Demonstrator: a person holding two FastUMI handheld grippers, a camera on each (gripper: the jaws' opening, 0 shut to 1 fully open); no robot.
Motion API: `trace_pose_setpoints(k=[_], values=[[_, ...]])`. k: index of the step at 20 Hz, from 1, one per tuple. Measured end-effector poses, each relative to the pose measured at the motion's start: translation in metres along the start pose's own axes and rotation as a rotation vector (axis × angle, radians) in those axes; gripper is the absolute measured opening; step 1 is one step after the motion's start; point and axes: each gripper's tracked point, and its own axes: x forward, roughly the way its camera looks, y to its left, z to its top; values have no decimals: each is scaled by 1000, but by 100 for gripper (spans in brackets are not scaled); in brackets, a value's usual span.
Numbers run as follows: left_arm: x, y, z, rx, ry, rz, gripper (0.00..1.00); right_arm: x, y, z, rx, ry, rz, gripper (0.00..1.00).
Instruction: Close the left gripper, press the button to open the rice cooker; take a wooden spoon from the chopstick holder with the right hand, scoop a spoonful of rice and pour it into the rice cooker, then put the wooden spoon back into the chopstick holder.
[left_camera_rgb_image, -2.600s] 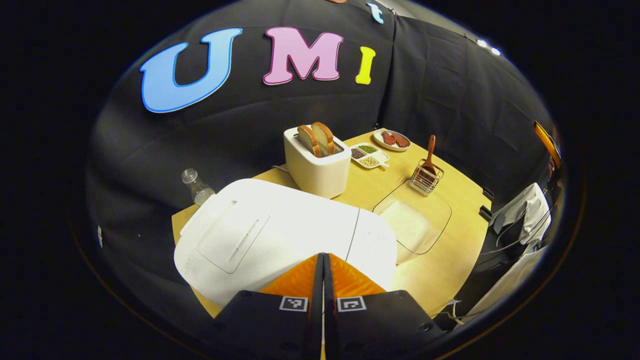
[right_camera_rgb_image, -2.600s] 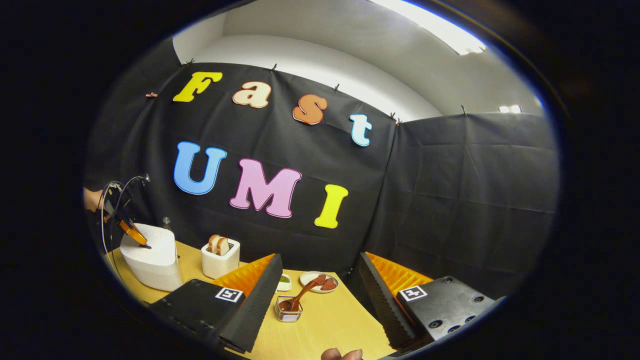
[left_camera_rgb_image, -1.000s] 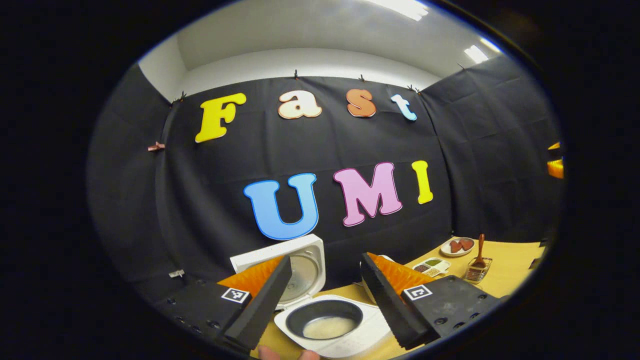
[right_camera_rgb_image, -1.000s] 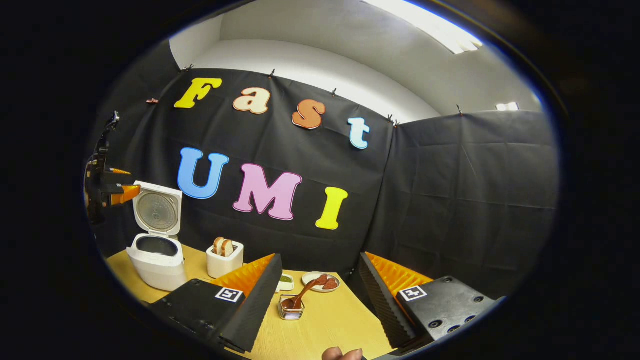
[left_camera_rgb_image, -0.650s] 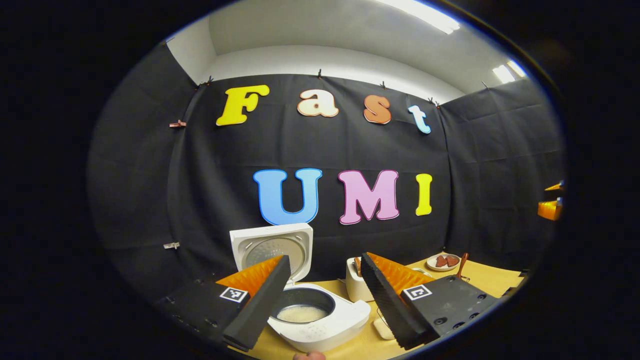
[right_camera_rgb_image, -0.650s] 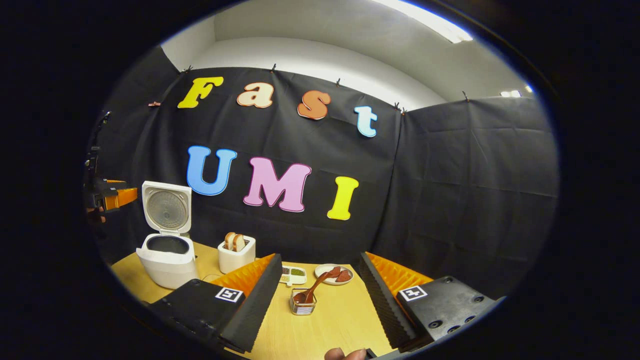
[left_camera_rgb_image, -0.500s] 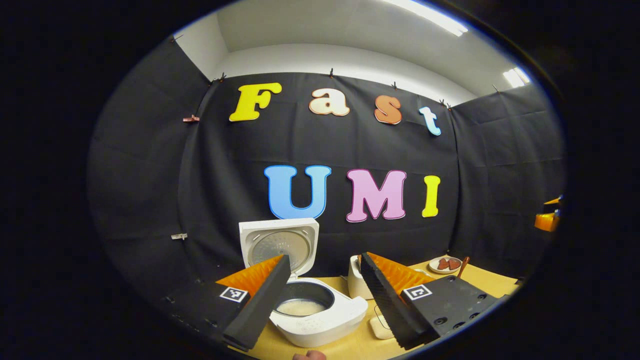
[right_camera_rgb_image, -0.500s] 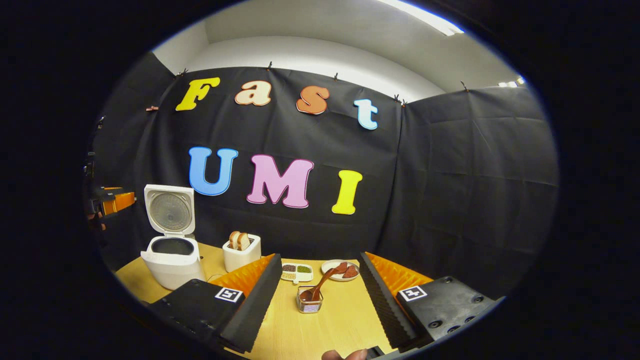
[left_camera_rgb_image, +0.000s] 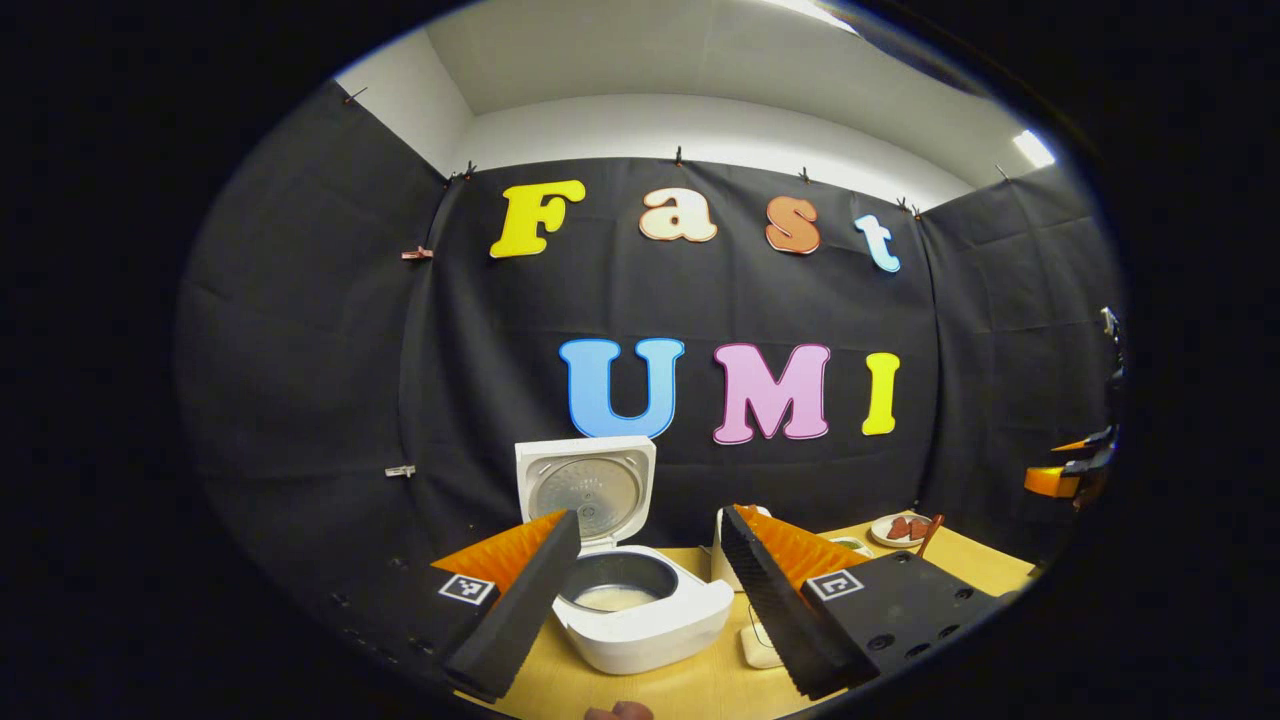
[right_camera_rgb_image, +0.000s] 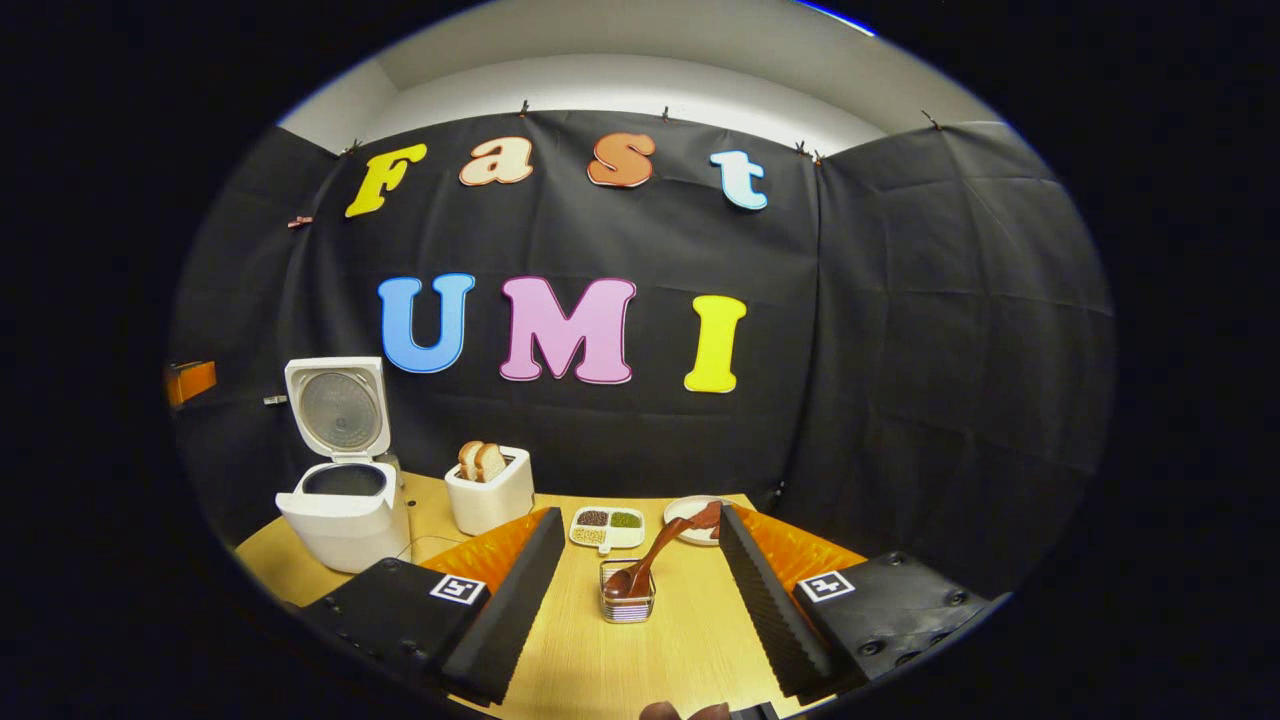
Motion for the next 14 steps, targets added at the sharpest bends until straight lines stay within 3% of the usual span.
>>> trace_pose_setpoints(k=[5, 14], values=[[-13, -19, -9, -22, 32, 41, 97, 49, -15, -51, -7, 75, 55, 97], [-23, -60, -19, -8, 76, 134, 98, 154, -14, -165, 123, 300, 169, 96]])
